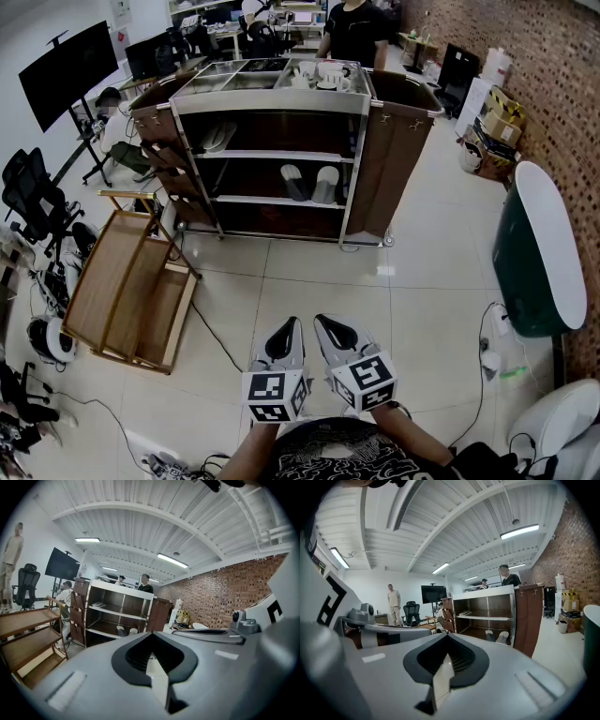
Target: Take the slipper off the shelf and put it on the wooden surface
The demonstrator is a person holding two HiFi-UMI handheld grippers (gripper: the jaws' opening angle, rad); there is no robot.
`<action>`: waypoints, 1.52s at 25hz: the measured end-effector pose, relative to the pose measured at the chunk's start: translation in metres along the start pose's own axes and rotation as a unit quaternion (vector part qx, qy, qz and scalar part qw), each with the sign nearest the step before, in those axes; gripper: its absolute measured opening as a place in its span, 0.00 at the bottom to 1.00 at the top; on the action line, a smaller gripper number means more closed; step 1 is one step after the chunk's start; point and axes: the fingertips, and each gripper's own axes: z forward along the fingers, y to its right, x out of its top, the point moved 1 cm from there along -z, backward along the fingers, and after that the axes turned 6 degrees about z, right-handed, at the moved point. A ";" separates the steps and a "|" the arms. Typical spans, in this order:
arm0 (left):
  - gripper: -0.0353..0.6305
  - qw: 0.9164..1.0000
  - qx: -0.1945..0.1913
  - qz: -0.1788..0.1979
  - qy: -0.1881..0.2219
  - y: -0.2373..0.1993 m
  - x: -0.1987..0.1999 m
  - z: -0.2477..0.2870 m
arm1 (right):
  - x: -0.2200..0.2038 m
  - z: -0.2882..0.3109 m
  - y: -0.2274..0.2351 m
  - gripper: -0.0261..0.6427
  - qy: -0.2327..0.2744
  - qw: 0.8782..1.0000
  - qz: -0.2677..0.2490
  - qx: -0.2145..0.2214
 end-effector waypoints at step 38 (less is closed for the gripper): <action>0.06 0.999 0.045 0.008 -0.023 -0.064 0.050 0.264 | 0.068 0.198 0.181 0.04 -0.016 0.997 -0.002 0.075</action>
